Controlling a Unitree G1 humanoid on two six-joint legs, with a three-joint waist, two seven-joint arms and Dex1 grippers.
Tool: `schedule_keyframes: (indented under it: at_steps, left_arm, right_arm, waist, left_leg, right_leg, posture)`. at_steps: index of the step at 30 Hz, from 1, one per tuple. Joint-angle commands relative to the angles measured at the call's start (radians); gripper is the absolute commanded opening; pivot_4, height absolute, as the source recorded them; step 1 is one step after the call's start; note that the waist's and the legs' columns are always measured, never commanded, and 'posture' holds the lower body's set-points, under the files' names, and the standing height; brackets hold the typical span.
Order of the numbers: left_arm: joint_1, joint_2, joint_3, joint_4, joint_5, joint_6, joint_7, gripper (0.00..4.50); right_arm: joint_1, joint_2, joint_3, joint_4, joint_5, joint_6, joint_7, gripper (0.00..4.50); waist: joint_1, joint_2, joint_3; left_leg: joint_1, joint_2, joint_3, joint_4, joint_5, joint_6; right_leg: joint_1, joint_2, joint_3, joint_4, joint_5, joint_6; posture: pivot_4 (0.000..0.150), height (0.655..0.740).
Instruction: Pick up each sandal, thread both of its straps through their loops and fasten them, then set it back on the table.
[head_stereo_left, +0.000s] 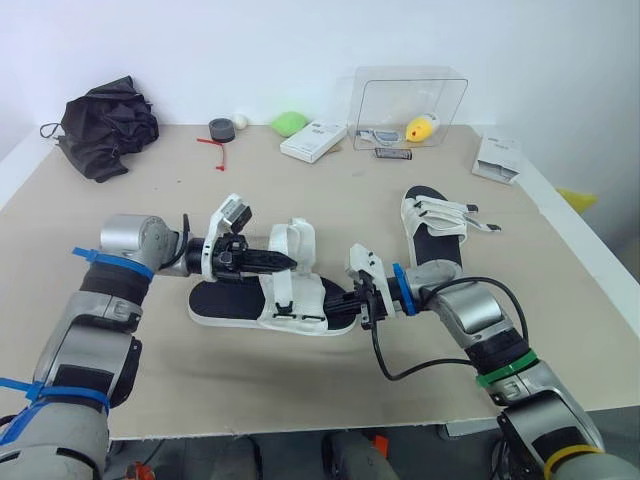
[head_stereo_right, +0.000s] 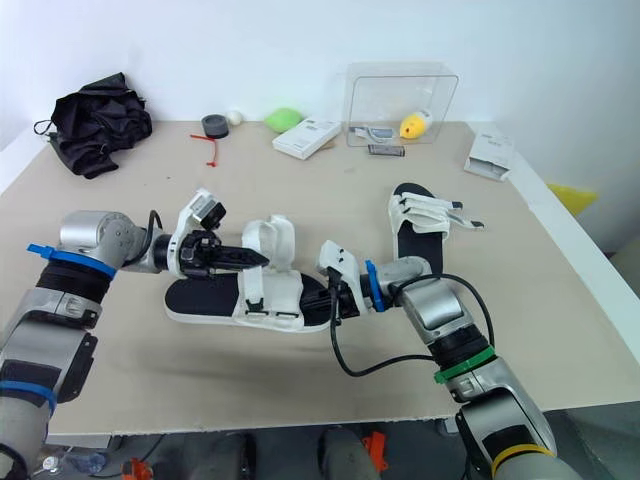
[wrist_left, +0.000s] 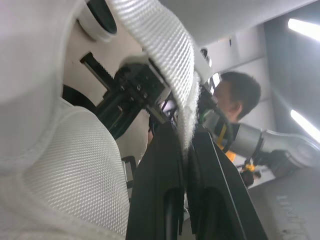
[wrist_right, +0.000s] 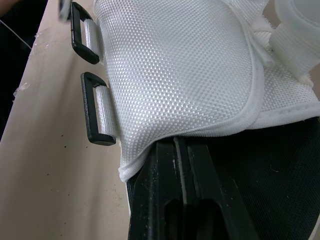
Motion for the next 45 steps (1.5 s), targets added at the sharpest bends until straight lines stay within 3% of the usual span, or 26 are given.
schedule_keyframes:
  at_steps: [1, 12, 28, 45]
  left_arm:
    - [0.003, -0.002, 0.029, -0.051, -0.016, 0.023, 0.018, 0.21]
    - [-0.097, -0.046, 0.189, 0.124, -0.044, 0.057, 0.08, 0.21]
    - [0.012, -0.015, 0.028, 0.033, 0.03, -0.016, 0.007, 0.21]
    - [0.011, 0.011, 0.054, 0.048, 0.009, 0.045, -0.005, 0.21]
  right_arm:
    - [0.038, -0.017, 0.041, 0.048, -0.066, 0.043, -0.049, 0.0]
    - [0.037, -0.009, 0.039, 0.049, -0.063, 0.049, -0.051, 0.0]
    - [0.044, -0.023, 0.04, 0.027, -0.062, 0.055, -0.045, 0.0]
    - [0.039, -0.01, 0.048, 0.034, -0.064, 0.054, -0.046, 0.0]
  waist:
    - [0.0, 0.0, 0.0]
    - [0.0, 0.0, 0.0]
    - [0.001, 0.0, 0.0]
    - [0.001, 0.0, 0.0]
  left_leg:
    - [0.0, 0.0, 0.0, 0.0, 0.0, 0.0]
    - [0.0, 0.0, -0.001, 0.0, 0.0, 0.0]
    - [0.0, 0.0, -0.002, 0.0, 0.0, 0.0]
    - [0.0, 0.0, -0.003, 0.0, 0.0, 0.0]
  right_leg:
    - [0.0, 0.0, 0.0, 0.0, 0.0, 0.0]
    - [0.0, 0.001, 0.0, 0.0, 0.0, 0.001]
    - [0.001, 0.001, 0.0, 0.001, 0.002, 0.003]
    - [0.001, 0.002, 0.0, 0.001, 0.002, 0.004]
  posture:
    - [0.15, 0.74]
    - [0.15, 0.74]
    - [0.15, 0.74]
    - [0.15, 0.74]
